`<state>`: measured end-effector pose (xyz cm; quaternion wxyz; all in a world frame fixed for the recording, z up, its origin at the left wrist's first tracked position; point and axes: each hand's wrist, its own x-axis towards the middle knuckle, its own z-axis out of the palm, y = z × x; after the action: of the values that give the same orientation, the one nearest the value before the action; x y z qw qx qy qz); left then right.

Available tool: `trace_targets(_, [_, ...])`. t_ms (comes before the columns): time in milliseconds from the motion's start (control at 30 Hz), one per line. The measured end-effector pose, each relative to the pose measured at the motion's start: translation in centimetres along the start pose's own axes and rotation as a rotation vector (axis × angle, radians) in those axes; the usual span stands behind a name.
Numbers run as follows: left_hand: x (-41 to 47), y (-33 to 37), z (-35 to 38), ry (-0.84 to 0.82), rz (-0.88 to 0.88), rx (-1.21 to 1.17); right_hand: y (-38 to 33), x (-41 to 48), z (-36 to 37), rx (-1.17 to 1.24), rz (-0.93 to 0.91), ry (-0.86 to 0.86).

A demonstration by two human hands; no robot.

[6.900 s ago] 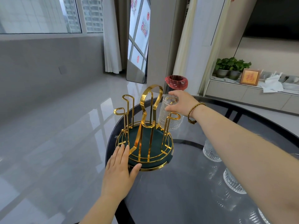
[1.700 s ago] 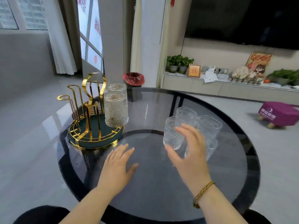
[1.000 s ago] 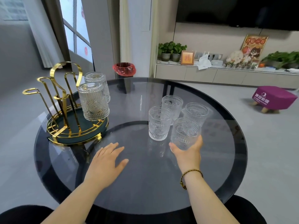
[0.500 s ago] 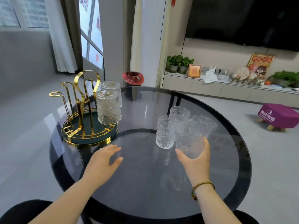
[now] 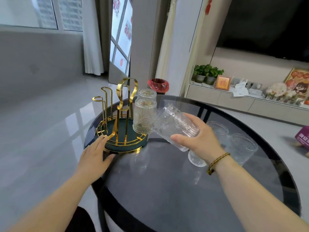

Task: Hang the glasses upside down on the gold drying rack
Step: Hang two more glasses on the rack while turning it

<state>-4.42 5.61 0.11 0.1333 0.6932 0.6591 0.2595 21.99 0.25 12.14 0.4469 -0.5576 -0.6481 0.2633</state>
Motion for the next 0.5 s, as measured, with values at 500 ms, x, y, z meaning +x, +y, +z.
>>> trace_targets(500, [1.4,-3.4,0.6,0.017,0.103,-0.127,-6.6,8.4,3.9,-0.297,-0.184,-0.242])
